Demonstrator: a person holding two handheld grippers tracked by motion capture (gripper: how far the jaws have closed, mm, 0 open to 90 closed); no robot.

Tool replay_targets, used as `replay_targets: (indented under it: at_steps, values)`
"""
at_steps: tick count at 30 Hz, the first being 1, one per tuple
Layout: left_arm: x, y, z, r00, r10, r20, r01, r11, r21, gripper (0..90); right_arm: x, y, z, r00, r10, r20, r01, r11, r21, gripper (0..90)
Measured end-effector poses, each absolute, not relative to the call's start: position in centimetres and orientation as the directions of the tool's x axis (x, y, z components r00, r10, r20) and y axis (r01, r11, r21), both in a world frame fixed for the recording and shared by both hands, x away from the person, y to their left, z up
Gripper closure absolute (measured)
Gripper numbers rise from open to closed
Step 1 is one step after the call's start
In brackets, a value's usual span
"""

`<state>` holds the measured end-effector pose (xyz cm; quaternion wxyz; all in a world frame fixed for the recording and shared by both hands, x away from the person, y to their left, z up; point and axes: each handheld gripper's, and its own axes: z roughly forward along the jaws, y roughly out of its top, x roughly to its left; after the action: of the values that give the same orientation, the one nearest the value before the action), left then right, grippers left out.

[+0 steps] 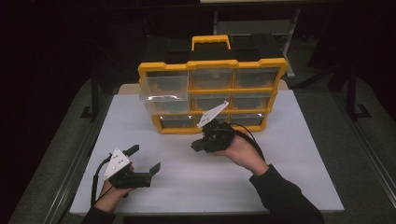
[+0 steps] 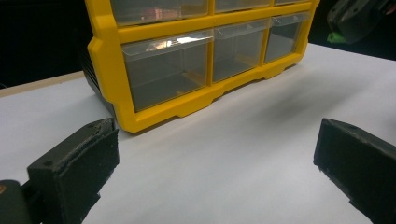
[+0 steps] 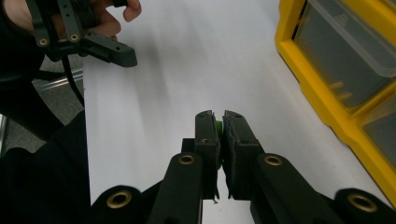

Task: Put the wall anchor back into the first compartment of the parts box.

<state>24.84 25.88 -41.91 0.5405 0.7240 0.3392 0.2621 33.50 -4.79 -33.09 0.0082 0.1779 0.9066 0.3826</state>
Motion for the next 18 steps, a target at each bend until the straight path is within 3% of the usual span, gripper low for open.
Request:
replay_targets:
  at_steps: [18]
  values:
    - [24.8,25.8,-41.9,0.631,0.776,0.005,0.213,-0.18,0.96,0.0,34.8,-5.8,-28.8,-0.944,0.319,0.086,0.277,0.625,0.73,84.3]
